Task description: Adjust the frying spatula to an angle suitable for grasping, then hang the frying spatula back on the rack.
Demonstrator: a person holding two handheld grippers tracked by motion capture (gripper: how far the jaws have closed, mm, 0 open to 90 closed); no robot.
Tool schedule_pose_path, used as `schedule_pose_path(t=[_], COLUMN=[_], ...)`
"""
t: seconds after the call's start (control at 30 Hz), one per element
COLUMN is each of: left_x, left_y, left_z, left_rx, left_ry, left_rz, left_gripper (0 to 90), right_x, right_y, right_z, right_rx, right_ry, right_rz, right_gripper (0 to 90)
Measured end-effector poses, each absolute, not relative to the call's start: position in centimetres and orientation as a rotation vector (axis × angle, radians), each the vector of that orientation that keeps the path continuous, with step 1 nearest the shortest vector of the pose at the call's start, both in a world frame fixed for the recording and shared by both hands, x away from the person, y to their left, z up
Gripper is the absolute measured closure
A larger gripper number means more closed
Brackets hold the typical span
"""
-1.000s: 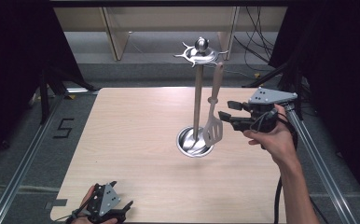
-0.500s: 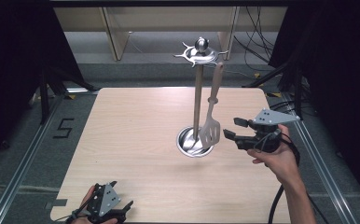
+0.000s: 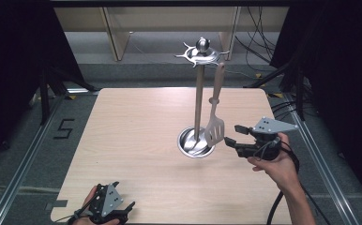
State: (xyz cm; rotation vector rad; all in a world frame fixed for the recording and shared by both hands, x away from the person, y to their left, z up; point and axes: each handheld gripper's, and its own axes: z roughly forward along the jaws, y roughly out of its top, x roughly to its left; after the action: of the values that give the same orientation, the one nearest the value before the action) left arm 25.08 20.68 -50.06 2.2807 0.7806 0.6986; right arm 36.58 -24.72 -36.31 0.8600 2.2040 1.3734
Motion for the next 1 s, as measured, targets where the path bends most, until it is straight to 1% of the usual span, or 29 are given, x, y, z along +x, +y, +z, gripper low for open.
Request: schedule_pose_path(t=[0.1,0.27,0.3,0.33,0.37,0.4,0.47,0.5,0.6,0.63,0.67,1.0], left_x=[25.1,25.1,25.0,25.0,24.9,24.9,25.0,25.0,25.0,25.0,25.0,24.9], left_y=[20.7,20.8,20.7,20.6,20.6,20.8,20.8,20.6,20.6,20.7,20.8,20.8], left_z=[-50.3,-50.1,-50.1,-50.1,-50.1,-49.9,-49.9,-50.1,-50.0,-50.0,-50.0,-50.0], left_rx=[2.235,2.231,2.23,2.237,2.23,2.269,2.278,2.249,2.24,2.248,2.277,2.259], left_ry=[0.819,0.812,0.803,0.799,0.797,0.776,0.772,0.789,0.792,0.794,0.781,0.768], left_rz=[0.712,0.717,0.71,0.73,0.708,0.707,0.711,0.72,0.709,0.731,0.716,0.717], left_gripper=[15.1,15.0,15.0,15.0,15.0,15.0,15.0,15.0,15.1,15.0,15.1,15.1], right_x=[36.3,36.3,36.0,36.1,36.0,35.6,35.6,35.5,35.6,35.4,35.4,35.2], right_y=[-24.6,-24.8,-24.9,-24.9,-25.0,-25.0,-25.0,-25.1,-25.4,-25.3,-25.4,-25.8], right_z=[-37.3,-38.2,-38.2,-38.5,-38.5,-38.6,-38.8,-38.8,-39.1,-39.3,-39.5,-39.9], right_rx=[0.897,0.9,0.93,0.916,0.912,0.94,0.942,0.944,0.912,0.941,0.956,0.949], right_ry=[2.196,2.223,2.253,2.23,2.246,2.257,2.23,2.268,2.279,2.271,2.281,2.285], right_rz=[1.381,1.333,1.32,1.334,1.31,1.308,1.324,1.291,1.271,1.277,1.273,1.249], right_gripper=[38.1,36.4,36.4,36.5,36.4,36.4,36.5,36.4,36.4,36.3,36.4,35.4])
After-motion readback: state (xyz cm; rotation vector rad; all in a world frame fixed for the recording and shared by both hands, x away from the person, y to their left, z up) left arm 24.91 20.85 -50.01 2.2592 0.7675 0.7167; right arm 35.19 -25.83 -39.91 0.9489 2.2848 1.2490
